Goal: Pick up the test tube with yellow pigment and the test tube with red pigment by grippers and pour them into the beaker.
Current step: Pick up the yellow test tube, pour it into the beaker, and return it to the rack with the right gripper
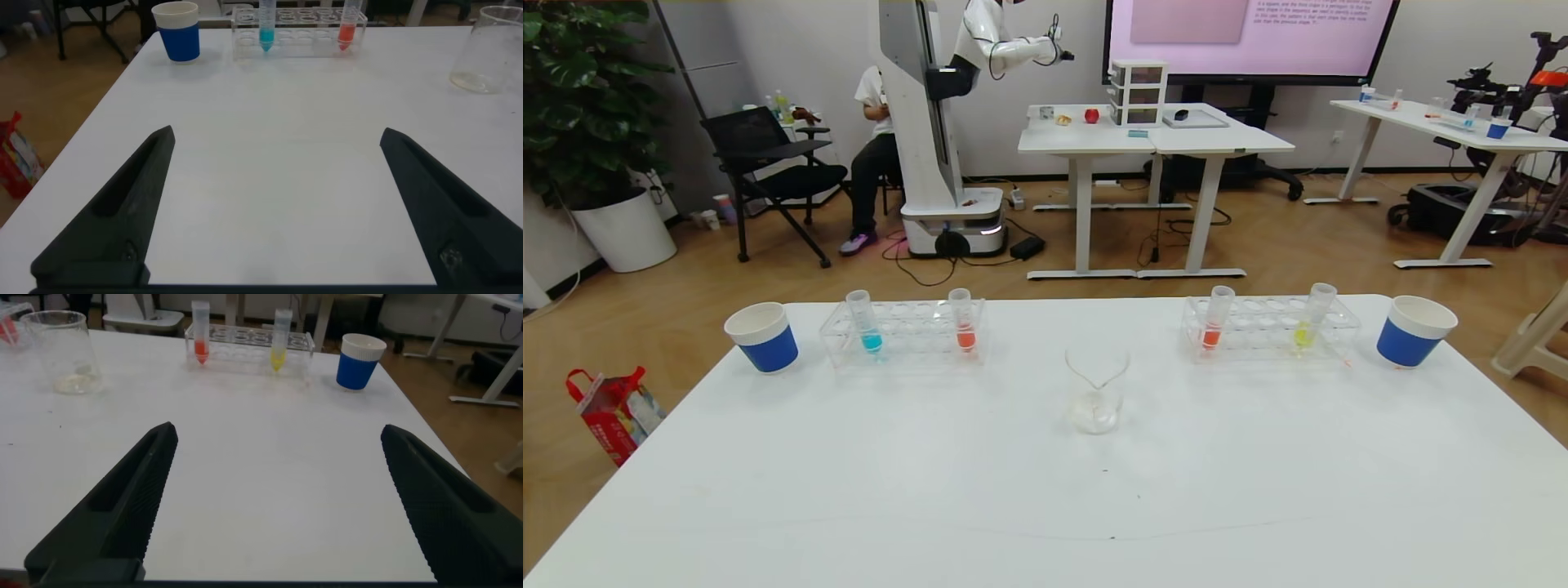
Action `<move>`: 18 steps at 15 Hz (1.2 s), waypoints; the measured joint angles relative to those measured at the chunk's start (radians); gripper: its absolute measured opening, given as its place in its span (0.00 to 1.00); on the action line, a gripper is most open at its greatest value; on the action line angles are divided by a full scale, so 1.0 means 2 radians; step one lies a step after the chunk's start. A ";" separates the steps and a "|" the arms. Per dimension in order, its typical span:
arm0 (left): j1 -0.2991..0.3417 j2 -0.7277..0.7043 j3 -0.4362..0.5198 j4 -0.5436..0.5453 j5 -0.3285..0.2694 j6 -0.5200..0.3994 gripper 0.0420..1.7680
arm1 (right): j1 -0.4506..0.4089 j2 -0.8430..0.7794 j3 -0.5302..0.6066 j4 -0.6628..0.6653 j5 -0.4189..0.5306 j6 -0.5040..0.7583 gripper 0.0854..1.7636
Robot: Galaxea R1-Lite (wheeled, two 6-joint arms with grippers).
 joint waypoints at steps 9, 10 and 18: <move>0.000 0.000 0.000 0.000 0.000 0.000 0.99 | 0.010 0.297 -0.088 -0.237 0.003 0.001 0.98; 0.000 0.000 0.000 0.000 0.000 0.000 0.99 | 0.010 0.348 -0.095 -0.279 0.004 0.003 0.98; 0.000 0.000 0.000 0.000 0.000 0.000 0.99 | -0.021 0.765 -0.167 -0.597 0.037 0.019 0.98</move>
